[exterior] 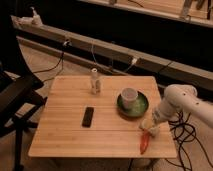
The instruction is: Place the white sponge in the ceramic cup
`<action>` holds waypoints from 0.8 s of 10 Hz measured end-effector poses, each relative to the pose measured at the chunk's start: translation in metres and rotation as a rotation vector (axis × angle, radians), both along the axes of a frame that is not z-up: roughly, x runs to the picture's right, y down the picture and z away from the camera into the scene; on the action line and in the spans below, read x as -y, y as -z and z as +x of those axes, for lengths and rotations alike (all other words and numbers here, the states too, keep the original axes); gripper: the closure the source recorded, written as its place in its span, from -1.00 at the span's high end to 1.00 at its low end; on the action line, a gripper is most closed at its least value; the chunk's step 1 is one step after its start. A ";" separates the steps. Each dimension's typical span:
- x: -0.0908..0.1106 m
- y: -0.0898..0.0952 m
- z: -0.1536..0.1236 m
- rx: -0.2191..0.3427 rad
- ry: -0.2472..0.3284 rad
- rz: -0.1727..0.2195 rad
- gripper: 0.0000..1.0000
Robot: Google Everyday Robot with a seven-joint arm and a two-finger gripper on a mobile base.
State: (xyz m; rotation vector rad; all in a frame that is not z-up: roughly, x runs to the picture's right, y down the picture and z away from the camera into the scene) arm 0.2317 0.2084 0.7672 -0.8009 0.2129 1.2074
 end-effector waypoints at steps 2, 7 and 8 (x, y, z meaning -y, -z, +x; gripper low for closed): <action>0.002 -0.002 -0.019 -0.013 0.003 0.002 0.48; 0.003 -0.024 0.012 -0.070 0.016 -0.007 0.60; 0.002 -0.029 0.020 -0.085 0.013 -0.012 0.60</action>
